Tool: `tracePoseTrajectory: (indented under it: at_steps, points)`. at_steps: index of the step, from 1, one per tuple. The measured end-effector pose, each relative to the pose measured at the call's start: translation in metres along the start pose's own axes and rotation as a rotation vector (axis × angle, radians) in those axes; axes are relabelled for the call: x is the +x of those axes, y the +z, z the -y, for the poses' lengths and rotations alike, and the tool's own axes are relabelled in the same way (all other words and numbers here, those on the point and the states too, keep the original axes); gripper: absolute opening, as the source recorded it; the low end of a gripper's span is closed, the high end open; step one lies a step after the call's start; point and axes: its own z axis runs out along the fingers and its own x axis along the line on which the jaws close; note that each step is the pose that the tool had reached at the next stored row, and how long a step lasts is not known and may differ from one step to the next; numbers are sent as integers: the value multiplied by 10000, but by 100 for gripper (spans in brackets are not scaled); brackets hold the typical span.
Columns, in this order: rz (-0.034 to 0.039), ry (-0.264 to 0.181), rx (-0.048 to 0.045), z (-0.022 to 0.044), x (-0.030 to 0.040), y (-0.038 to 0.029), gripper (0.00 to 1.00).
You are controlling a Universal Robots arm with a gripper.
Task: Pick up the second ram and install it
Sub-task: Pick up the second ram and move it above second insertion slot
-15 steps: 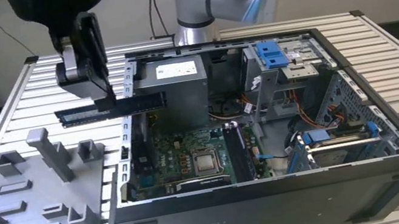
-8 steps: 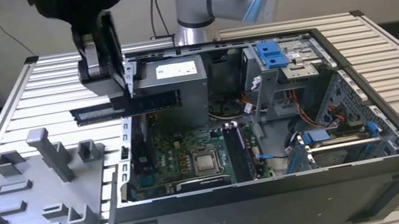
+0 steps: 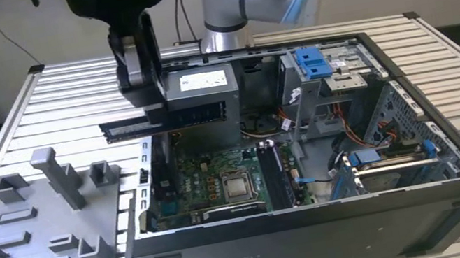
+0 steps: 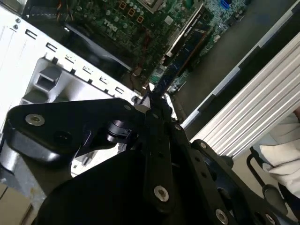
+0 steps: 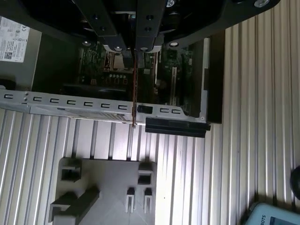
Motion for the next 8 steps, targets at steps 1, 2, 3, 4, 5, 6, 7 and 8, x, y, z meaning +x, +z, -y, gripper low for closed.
tracePoseTrajectory:
  at_steps: [1, 2, 3, 4, 5, 6, 7, 8]
  points:
    - [0, -3, 0, 26, 3, 0, 13]
    - [-1, -4, -1, 52, 6, 1, 13]
    - [0, -6, -1, 82, 10, 2, 13]
    - [0, -6, -1, 121, 14, 3, 13]
    - [0, -6, -2, 159, 18, 4, 13]
    - [-1, -6, -2, 205, 22, 5, 13]
    - [0, -6, -2, 251, 25, 6, 13]
    - [0, -6, -1, 293, 28, 7, 13]
